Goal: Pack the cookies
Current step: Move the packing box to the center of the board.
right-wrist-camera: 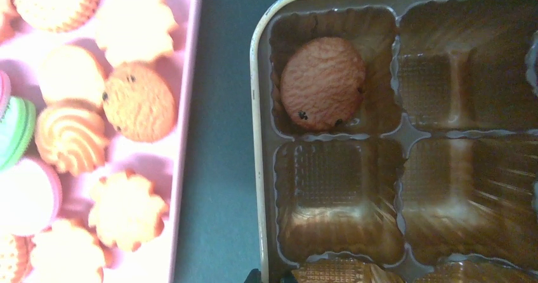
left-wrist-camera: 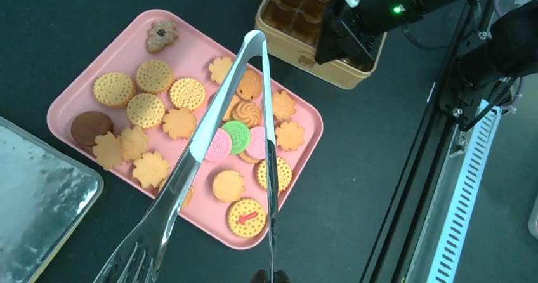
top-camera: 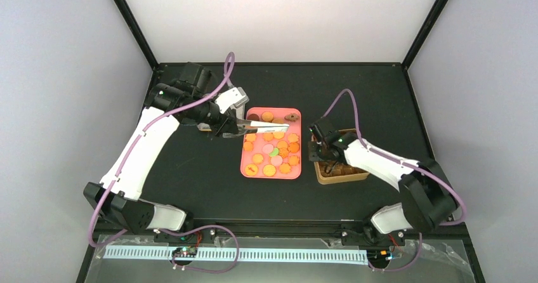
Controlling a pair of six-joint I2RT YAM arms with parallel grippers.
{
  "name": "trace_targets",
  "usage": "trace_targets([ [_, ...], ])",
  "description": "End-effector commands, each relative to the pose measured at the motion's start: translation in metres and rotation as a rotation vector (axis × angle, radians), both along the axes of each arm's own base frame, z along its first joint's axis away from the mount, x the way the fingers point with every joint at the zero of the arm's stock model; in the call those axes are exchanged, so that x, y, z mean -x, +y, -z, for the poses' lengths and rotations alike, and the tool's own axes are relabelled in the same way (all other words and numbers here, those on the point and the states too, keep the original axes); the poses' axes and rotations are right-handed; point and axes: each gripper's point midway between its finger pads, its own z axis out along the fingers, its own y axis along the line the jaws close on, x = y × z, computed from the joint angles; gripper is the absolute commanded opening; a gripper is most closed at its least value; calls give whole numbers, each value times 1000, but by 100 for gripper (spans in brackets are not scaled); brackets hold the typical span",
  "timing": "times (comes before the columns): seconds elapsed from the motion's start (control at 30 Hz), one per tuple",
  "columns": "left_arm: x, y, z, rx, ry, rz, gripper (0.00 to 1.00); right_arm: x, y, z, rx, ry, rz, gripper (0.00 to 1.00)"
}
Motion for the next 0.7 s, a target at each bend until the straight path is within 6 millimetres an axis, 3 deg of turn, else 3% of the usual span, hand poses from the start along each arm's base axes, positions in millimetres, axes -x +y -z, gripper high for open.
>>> trace_targets([
  [0.0,11,5,-16,31,-19,15,2,-36,14,-17,18,-83,-14,4],
  [0.2,18,9,-12,34,-13,18,2,-68,24,-24,41,-105,62,3],
  [0.37,25,8,-6,56,12,36,2,-78,39,-26,-43,-105,109,12],
  [0.53,33,5,-16,117,-12,41,2,-79,67,-50,-209,-117,60,42],
  [0.67,32,-1,-27,181,-14,39,2,-77,71,-102,-317,-226,34,70],
])
